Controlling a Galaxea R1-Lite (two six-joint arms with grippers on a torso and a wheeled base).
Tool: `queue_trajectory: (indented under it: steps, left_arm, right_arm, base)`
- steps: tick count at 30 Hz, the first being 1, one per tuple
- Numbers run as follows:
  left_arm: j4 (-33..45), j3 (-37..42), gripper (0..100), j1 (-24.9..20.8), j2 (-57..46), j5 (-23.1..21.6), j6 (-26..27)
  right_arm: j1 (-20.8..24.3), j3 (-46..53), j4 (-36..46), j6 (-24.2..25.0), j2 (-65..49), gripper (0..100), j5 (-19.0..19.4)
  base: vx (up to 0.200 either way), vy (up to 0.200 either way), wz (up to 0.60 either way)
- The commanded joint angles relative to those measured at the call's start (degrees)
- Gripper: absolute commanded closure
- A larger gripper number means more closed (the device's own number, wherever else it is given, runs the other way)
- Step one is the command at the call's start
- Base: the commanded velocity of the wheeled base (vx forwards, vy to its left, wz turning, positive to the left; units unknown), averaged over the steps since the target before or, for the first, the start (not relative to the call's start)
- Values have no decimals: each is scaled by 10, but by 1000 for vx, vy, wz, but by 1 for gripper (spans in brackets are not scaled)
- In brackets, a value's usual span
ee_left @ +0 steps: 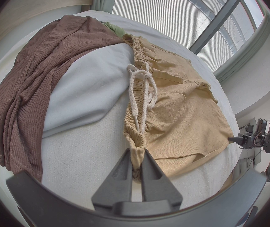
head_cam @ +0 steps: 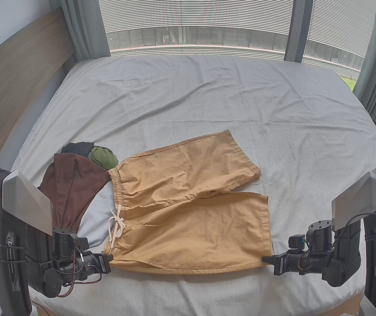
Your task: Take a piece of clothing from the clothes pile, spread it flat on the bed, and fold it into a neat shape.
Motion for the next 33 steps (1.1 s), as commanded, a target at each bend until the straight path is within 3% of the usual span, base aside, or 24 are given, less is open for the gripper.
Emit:
queue_trajectory:
  steps: [1,9,23,33]
  left_arm:
    - [0,12,100,-1,-2,0,1]
    - [-1,21,100,4,-5,-1,21]
    - [-1,-14,100,2,-73,-3,-14]
    - [-1,-47,100,-3,-140,-4,-94]
  right_arm:
    - [1,8,0,0,-8,100,0]
    - [0,15,-1,-4,-17,100,5]
    - [3,-6,0,17,-109,100,18]
    - [0,-63,3,41,-139,100,14]
  base:
    - [0,0,0]
    - [0,0,0]
    - [0,0,0]
    - [0,0,0]
